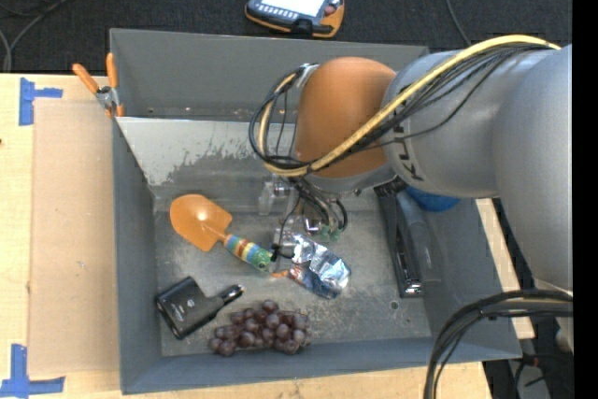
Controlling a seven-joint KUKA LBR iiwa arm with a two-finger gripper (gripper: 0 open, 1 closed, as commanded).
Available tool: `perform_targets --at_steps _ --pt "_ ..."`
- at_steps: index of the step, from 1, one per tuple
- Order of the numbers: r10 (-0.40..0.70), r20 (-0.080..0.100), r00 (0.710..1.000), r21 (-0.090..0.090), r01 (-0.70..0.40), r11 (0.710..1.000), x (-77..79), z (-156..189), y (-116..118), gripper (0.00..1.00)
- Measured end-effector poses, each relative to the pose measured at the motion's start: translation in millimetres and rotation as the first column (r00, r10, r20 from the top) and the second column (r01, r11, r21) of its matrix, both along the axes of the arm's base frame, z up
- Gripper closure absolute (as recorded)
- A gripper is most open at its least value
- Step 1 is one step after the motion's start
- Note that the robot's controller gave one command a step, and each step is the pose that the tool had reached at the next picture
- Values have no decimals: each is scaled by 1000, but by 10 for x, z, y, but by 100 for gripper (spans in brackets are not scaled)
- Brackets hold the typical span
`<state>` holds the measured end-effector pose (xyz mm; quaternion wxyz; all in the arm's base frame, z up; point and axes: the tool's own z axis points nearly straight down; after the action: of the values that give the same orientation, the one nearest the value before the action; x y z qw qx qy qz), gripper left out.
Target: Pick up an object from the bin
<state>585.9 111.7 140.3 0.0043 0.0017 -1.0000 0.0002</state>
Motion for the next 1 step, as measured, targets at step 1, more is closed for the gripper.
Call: perform_targets --at_steps 1 --pt "-5 7 1000 1 5 1000 18 48 -9 0"
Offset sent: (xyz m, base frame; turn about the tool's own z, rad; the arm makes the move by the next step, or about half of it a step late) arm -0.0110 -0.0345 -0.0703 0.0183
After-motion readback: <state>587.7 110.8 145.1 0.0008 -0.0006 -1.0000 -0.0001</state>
